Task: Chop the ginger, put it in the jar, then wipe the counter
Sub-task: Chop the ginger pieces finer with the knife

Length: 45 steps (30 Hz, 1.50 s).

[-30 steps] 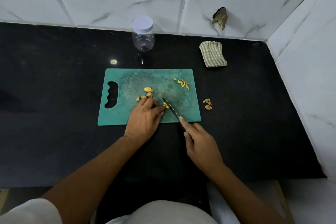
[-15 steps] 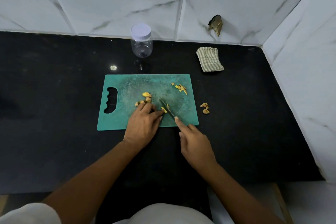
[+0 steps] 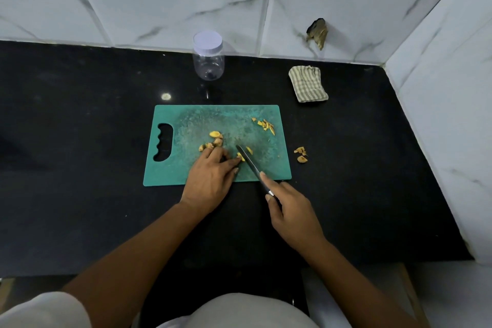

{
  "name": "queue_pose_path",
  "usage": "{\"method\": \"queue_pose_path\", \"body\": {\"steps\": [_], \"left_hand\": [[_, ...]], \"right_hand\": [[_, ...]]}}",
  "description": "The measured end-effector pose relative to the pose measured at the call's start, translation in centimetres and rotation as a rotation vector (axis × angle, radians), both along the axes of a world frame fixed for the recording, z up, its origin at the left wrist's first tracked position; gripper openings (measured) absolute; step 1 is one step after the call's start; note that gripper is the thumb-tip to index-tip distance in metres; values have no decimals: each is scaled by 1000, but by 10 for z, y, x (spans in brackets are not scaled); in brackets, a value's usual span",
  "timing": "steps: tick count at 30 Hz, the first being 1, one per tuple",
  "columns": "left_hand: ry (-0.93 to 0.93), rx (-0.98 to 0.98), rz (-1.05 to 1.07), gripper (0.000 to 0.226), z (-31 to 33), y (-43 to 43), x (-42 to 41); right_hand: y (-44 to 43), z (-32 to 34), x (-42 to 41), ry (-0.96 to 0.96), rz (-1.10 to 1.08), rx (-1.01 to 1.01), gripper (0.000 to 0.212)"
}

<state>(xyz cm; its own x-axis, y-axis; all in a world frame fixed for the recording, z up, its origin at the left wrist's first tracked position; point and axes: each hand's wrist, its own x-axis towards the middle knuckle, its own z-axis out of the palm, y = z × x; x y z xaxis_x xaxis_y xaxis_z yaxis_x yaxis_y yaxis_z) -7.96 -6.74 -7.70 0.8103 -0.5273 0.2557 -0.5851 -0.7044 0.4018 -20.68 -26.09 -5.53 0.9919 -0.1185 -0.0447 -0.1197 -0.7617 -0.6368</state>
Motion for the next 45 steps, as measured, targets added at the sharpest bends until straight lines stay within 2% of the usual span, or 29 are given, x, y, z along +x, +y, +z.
{"method": "queue_pose_path", "body": {"steps": [17, 25, 28, 34, 45], "left_hand": [[-21, 0, -14, 31, -3, 1, 0], [-32, -2, -20, 32, -4, 1, -1], [-39, -2, -27, 32, -2, 1, -1], [-6, 5, -17, 35, -2, 2, -2], [36, -44, 22, 38, -3, 1, -3]], "right_hand": [[2, 0, 0, 59, 12, -52, 61], [8, -2, 7, 82, 29, -156, 64], [10, 0, 10, 69, 4, -121, 60], [-2, -1, 9, 25, -58, 69, 57], [6, -2, -5, -11, -40, 118, 59]]}}
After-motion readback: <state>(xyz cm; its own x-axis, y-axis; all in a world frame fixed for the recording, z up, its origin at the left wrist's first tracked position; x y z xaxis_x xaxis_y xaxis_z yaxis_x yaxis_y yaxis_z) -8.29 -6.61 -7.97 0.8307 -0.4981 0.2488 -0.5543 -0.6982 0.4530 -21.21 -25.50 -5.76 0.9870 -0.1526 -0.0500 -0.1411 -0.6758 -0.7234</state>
